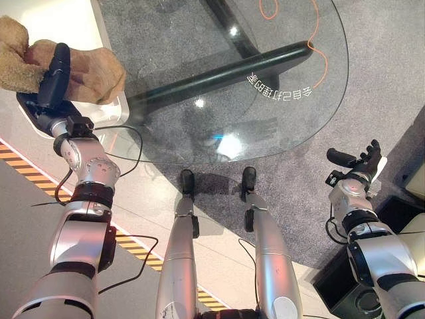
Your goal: Wipe the table with a cloth and put it in the basket.
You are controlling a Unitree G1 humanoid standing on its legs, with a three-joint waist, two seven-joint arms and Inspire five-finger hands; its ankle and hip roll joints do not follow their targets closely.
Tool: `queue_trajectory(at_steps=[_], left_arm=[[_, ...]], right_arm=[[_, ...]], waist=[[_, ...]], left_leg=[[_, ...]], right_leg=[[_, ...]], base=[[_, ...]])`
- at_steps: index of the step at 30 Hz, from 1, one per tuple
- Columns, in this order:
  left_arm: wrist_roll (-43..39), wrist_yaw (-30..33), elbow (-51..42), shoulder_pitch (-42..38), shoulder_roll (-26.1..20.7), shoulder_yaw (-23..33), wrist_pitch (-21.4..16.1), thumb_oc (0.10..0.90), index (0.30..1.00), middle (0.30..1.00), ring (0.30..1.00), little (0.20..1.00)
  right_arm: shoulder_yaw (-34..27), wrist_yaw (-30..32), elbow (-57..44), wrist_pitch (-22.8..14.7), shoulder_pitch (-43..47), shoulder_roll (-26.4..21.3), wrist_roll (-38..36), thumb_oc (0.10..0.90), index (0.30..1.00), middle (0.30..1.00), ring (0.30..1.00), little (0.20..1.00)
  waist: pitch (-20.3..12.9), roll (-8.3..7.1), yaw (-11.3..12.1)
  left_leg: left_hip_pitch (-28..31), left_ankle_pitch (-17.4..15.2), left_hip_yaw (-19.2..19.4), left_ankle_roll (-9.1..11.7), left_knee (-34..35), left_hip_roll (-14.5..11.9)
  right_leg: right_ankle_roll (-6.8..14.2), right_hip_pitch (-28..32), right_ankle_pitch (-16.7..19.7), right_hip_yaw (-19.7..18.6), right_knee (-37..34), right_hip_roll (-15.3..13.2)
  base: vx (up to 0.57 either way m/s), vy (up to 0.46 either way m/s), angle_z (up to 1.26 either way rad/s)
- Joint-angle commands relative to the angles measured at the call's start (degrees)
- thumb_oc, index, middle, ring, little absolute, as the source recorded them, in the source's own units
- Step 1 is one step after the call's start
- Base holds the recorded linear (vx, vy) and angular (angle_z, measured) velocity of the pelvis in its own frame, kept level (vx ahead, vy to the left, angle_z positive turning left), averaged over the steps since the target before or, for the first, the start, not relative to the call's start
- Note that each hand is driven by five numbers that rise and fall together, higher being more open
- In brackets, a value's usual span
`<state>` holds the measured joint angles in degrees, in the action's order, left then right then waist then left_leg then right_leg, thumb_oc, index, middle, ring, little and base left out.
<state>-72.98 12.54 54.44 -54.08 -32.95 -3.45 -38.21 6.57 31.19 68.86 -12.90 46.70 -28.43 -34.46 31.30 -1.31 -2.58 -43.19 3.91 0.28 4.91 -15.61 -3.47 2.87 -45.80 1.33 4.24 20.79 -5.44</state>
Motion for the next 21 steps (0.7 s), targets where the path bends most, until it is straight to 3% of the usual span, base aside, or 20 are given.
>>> queue_trajectory(at_steps=[1,12,16,21], left_arm=[[9.2,4.3,0.7,-6.4,-9.6,2.4,-7.9,0.100,0.300,0.300,0.300,0.200],[23.8,18.6,2.7,-8.0,-11.8,-0.3,-3.0,0.100,0.300,0.300,0.300,0.200],[31.5,24.5,4.0,-8.4,-12.8,-1.6,1.5,0.100,0.300,0.300,0.300,0.200],[33.3,25.7,5.4,-9.0,-13.5,-2.4,4.7,0.100,0.300,0.300,0.300,0.200]], right_arm=[[-0.9,0.9,1.1,-2.9,-0.9,-6.9,-1.6,0.800,0.900,0.900,0.900,0.900],[0.0,0.5,1.3,-3.5,-0.9,-7.4,-2.3,0.800,0.900,0.900,0.900,0.900],[0.2,0.2,1.5,-3.7,-1.0,-7.8,-2.6,0.800,0.900,0.900,0.900,0.900],[0.3,-0.2,1.9,-4.2,-1.1,-7.9,-2.8,0.800,0.900,0.900,0.900,0.900]], waist=[[-1.5,0.75,0.6],[-1.5,0.78,0.3],[-1.5,0.84,0.3],[-1.5,0.86,0.2]], left_leg=[[1.2,-5.9,2.3,-1.7,-3.6,3.8],[1.2,-6.5,2.4,-1.5,-3.8,3.6],[1.2,-6.3,2.4,-1.5,-3.7,3.5],[1.1,-6.3,2.4,-1.4,-3.6,3.5]], right_leg=[[-1.6,2.4,-6.9,3.2,2.4,5.4],[-1.5,2.6,-7.5,3.0,2.4,5.4],[-1.5,2.6,-7.4,3.0,2.3,5.4],[-1.4,2.5,-7.5,3.0,2.1,5.4]], base=[[0.00,0.000,0.00],[0.00,0.000,0.00],[0.00,0.000,0.00],[0.00,0.000,0.00]])
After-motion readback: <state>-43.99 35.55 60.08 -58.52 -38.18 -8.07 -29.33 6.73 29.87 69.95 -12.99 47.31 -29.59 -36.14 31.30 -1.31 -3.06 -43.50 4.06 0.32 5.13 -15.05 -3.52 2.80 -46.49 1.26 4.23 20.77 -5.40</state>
